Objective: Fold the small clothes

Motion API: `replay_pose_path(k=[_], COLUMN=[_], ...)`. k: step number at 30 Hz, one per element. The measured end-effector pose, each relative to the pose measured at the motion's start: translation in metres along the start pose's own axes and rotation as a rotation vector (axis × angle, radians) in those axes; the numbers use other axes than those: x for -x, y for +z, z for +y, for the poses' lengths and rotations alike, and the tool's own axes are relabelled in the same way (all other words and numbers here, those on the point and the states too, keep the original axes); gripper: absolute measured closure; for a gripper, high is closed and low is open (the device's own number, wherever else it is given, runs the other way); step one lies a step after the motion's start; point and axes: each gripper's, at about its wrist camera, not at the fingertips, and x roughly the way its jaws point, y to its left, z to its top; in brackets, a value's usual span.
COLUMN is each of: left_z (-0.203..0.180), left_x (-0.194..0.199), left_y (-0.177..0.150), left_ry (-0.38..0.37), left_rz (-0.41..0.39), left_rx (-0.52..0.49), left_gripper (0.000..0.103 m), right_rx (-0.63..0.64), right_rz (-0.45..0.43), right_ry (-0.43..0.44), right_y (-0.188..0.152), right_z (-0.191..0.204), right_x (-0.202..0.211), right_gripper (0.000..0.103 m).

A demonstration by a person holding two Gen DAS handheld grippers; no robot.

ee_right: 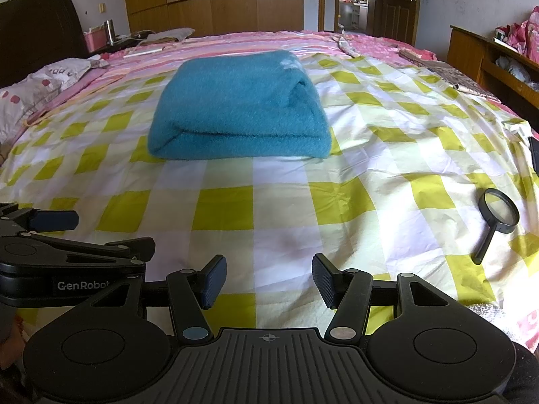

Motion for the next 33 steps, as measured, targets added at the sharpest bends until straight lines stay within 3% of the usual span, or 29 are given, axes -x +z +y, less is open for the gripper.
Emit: replay_pose_path(k=[33], left_z=[-0.0020], left_x=[-0.0025], left_y=[-0.0027], left_ry=[0.012], left_rz=[-0.001], left_rx=[-0.008], left_gripper=[0.007], right_rx=[-0.001], right_rz=[0.005], right_ry=[-0.001], right_y=[-0.0043], right_z=[-0.0003], right_x=[-0.0009], right_gripper=[0.047])
